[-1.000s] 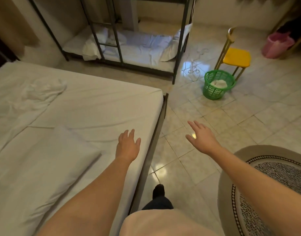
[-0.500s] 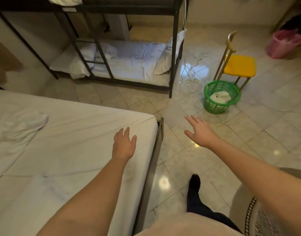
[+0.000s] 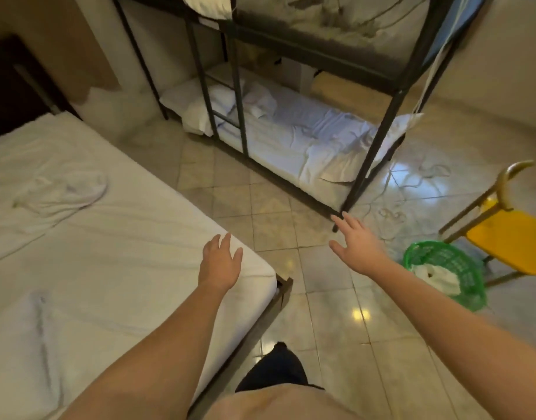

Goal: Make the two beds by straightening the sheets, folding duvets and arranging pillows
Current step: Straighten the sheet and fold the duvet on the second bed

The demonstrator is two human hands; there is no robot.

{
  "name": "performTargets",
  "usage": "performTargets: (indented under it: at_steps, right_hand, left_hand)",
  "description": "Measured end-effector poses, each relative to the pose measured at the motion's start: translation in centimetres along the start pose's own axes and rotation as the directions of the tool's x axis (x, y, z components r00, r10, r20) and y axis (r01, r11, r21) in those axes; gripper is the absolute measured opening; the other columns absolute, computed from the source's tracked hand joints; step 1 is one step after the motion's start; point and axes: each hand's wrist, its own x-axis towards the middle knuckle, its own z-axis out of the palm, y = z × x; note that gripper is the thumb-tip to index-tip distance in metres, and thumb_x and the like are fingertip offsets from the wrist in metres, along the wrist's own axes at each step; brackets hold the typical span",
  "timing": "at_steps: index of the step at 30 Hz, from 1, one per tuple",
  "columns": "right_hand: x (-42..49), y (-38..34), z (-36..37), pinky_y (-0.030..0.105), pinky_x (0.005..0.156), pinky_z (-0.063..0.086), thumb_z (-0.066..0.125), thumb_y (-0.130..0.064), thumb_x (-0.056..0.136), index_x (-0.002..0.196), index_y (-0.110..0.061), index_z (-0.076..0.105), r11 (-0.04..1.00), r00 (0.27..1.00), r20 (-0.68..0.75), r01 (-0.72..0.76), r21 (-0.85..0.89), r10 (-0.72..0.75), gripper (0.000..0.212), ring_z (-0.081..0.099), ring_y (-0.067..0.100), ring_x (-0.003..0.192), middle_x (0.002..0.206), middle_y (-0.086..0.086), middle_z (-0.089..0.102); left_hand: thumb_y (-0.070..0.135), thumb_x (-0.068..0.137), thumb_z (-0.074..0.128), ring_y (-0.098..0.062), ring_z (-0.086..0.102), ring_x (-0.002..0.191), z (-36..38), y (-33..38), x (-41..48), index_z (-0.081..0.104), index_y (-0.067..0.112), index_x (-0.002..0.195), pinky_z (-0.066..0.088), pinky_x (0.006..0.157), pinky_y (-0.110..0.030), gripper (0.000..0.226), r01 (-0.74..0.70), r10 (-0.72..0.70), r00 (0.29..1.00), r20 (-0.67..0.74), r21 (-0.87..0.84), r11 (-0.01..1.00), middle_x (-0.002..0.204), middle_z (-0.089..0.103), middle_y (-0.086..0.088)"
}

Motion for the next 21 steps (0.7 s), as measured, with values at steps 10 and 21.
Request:
performTargets:
  at_steps: [10, 21]
  right_hand:
    - [22.8, 3.7, -5.6, 0.05, 0.121, 0.024, 0.047, -0.053, 0.098, 0.157, -0.032, 0.018, 0.996, 0.996, 0.024, 0.085, -0.015, -0.085, 0.069, 0.021, 0.031, 0.15, 0.166, 0.003, 0.017]
    - [47.8, 3.3, -9.1, 0.049, 0.121, 0.024, 0.041, -0.056, 0.098, 0.158, -0.033, 0.017, 0.944, 0.939, 0.116, 0.328, -0.021, -0.324, 0.069, 0.022, 0.029, 0.15, 0.166, 0.004, 0.017]
  left_hand:
    - [0.045, 0.106, 0.047, -0.033, 0.024, 0.151, -0.6, 7.1, 19.3, 0.036, 0.016, 0.158, 0.033, 0.118, -0.049, 0.06, 0.07, -0.07, 0.996, -0.055, -0.009, 0.998, 0.165, 0.029, -0.014]
    - [0.045, 0.106, 0.046, -0.036, 0.028, 0.151, -3.5, 12.6, 38.3, 0.035, 0.014, 0.159, 0.028, 0.121, -0.046, 0.062, 0.177, -0.203, 0.963, -0.178, -0.151, 0.973, 0.166, 0.029, -0.015]
